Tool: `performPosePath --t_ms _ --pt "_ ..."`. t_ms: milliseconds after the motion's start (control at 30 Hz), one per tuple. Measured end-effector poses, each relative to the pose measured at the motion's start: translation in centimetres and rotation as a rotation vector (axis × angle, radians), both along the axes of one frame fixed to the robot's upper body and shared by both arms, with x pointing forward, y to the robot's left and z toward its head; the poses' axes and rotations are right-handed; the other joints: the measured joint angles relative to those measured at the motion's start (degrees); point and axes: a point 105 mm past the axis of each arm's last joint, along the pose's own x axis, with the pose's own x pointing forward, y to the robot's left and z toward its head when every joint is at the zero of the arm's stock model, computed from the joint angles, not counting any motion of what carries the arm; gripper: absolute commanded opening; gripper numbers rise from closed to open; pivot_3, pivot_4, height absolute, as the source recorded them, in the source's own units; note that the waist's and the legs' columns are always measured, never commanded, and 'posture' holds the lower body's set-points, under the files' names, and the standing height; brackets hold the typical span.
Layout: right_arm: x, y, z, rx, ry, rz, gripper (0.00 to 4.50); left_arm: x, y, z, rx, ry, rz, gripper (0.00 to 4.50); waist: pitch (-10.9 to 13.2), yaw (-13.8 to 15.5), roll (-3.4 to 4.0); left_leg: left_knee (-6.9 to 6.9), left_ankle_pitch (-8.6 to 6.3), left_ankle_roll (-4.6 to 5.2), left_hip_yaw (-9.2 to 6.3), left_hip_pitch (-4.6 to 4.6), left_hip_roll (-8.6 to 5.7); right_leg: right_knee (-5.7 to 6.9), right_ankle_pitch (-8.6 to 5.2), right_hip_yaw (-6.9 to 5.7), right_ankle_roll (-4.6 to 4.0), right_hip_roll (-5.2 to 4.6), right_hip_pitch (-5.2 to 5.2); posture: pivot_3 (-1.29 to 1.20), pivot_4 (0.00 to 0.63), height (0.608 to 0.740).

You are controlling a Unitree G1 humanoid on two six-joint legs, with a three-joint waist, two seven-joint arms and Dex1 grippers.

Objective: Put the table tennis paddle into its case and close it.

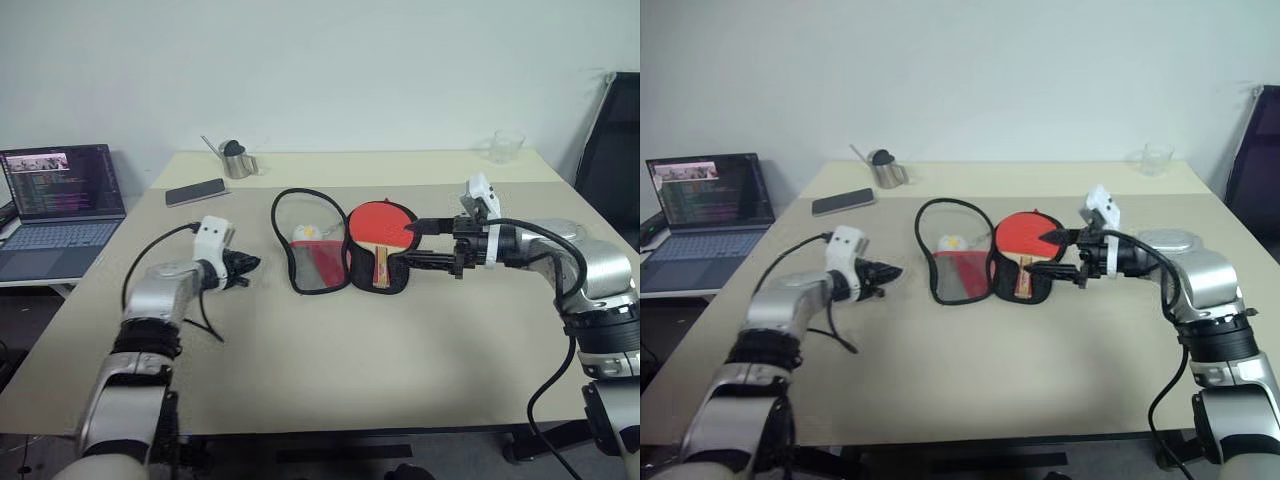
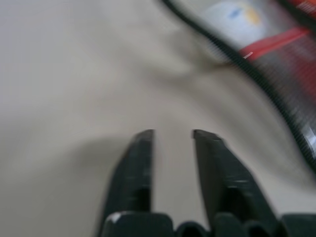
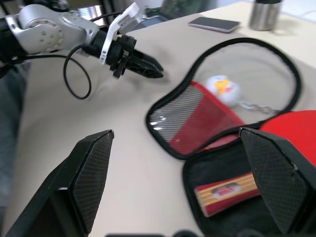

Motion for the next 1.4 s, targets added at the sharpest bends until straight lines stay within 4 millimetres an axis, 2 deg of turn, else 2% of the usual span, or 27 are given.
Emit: performPosePath --t_ms 33,133,233,300,467,533,600,700,767,833,867,933,967,1033,1100,1167,1233,1400 --pt "0.2 -0.1 0.1 -0.002 -0.008 -0.015 4.5 0.3 -0.7 -0.2 0.002 0.004 -0.003 0.03 0.0 0.0 0.0 0.0 0.0 0.0 0.01 0.01 -0.01 0.01 0.0 0.01 0.0 0.0 -0.01 0.0 0.15 0.74" --pt "0.4 -0.4 0.2 0.005 -0.016 -0.041 4.5 0.8 -3.2 -0.8 -0.038 0.004 -0.019 0.03 0.0 -0.1 0.0 0.0 0.0 0.0 0.01 0.0 -0.01 0.0 0.0 0.01 0.0 -0.02 -0.02 0.0 0.15 0.74" --pt "0.6 -0.6 0.3 0.007 -0.024 -0.066 4.5 0.2 -8.3 -1.0 -0.154 0.014 -0.13 0.03 0.0 0.0 -0.07 0.02 0.0 0.0 0.0 -0.08 -0.05 -0.01 0.0 0.0 0.01 -0.08 -0.02 0.0 0.15 0.74" --pt "1.0 -1.2 0.4 0.004 -0.032 -0.11 4.5 -0.9 -12.3 1.2 -0.249 -0.04 -0.261 0.03 0.1 0.0 -0.21 0.04 0.0 0.0 -0.02 -0.15 -0.05 -0.02 0.0 0.0 0.01 -0.12 -0.06 0.0 0.15 0.74" --pt "1.7 -3.4 1.1 -0.009 -0.062 -0.221 4.5 -2.3 -17.3 7.6 -0.331 -0.215 -0.418 0.03 0.1 0.1 -0.22 0.03 0.01 -0.01 0.02 -0.05 -0.07 -0.01 0.01 0.01 0.01 -0.11 0.0 0.0 0.15 0.74" --pt "1.8 -4.2 1.7 -0.004 -0.081 -0.252 4.5 -2.6 -19.4 8.8 -0.347 -0.245 -0.449 0.03 0.1 0.2 -0.23 0.03 0.01 -0.01 0.03 0.01 -0.08 -0.02 0.01 0.01 0.01 -0.11 0.07 0.0 0.15 0.74" --pt "1.7 -4.8 2.1 0.001 -0.095 -0.278 4.5 -2.4 -21.9 8.0 -0.299 -0.21 -0.444 0.03 0.1 0.5 -0.23 0.03 0.01 0.0 0.04 0.1 -0.1 -0.05 0.01 0.0 0.02 -0.11 0.17 0.0 0.15 0.74" --pt "1.5 -5.0 2.2 0.006 -0.099 -0.308 4.5 -2.3 -24.3 2.7 -0.105 -0.096 -0.403 0.03 0.1 0.7 -0.24 0.0 0.01 0.01 0.14 0.13 -0.09 0.01 0.02 0.04 0.03 -0.07 0.12 0.0 0.15 0.74" --pt "1.4 -5.5 2.0 0.042 -0.055 -0.345 4.5 -2.4 -23.5 0.0 -0.066 -0.04 -0.379 0.03 0.2 0.3 -0.26 -0.01 0.01 0.01 0.22 0.11 -0.01 0.13 0.02 0.1 0.03 -0.03 -0.02 0.0 0.15 0.74" --pt "1.6 -6.0 1.9 0.106 -0.002 -0.402 4.5 -2.0 -21.7 -0.3 -0.086 -0.031 -0.358 0.03 0.2 0.1 -0.27 0.0 0.02 -0.01 0.25 0.09 0.06 0.21 0.02 0.15 0.02 0.0 -0.08 0.0 0.15 0.74" --pt "1.8 -6.0 1.7 0.139 0.022 -0.425 4.5 -1.7 -20.9 0.4 -0.113 -0.048 -0.359 0.03 0.2 0.0 -0.27 0.0 0.03 -0.03 0.24 0.09 0.09 0.21 0.04 0.17 -0.01 0.0 -0.07 0.0 0.15 0.74" --pt "2.6 -5.5 1.0 0.204 0.084 -0.489 4.5 -2.3 -19.2 3.3 -0.197 -0.125 -0.435 0.03 0.2 -0.3 -0.25 0.0 0.04 -0.05 0.25 0.11 0.15 0.21 0.06 0.21 -0.04 0.02 -0.05 0.0 0.15 0.74" --pt "3.4 -5.2 0.1 0.254 0.144 -0.551 4.5 -3.5 -18.0 5.4 -0.239 -0.18 -0.533 0.03 0.1 -0.7 -0.24 -0.01 0.05 -0.09 0.3 0.11 0.23 0.2 0.08 0.26 -0.09 0.09 -0.05 0.0 0.15 0.74" --pt "4.4 -5.2 -2.2 0.298 0.27 -0.646 4.5 -5.6 -15.6 8.2 -0.248 -0.254 -0.66 0.03 0.1 -0.7 -0.2 -0.02 0.07 -0.12 0.3 0.12 0.29 0.17 0.09 0.25 -0.13 0.14 -0.07 0.0 0.15 0.74" --pt "5.1 -5.1 -4.3 0.344 0.395 -0.729 4.5 -7.1 -12.5 9.5 -0.231 -0.279 -0.704 0.03 0.1 -0.5 -0.11 -0.03 0.08 -0.12 0.29 0.12 0.3 0.16 0.09 0.23 -0.13 0.16 -0.06 0.0 0.15 0.74" --pt "5.6 -5.1 -5.7 0.389 0.491 -0.79 4.5 -7.9 -9.5 9.6 -0.22 -0.253 -0.685 0.03 0.1 -0.5 -0.09 -0.02 0.08 -0.12 0.28 0.11 0.29 0.14 0.09 0.21 -0.14 0.17 -0.05 0.0 0.15 0.74" --pt "5.9 -4.7 -6.8 0.421 0.565 -0.82 4.5 -9.0 -7.0 9.5 -0.229 -0.218 -0.666 0.61 0.1 -0.3 -0.09 -0.01 0.07 -0.11 0.24 0.08 0.28 0.09 0.09 0.16 -0.13 0.17 -0.02 0.0 0.15 0.74" --pt "6.1 -3.1 -8.8 0.488 0.7 -0.819 4.5 -11.1 -3.3 8.1 -0.17 -0.15 -0.596 2.3 0.1 -0.4 -0.09 -0.04 0.07 -0.1 0.23 0.09 0.28 0.07 0.09 0.16 -0.13 0.18 -0.01 0.0 0.15 0.74"
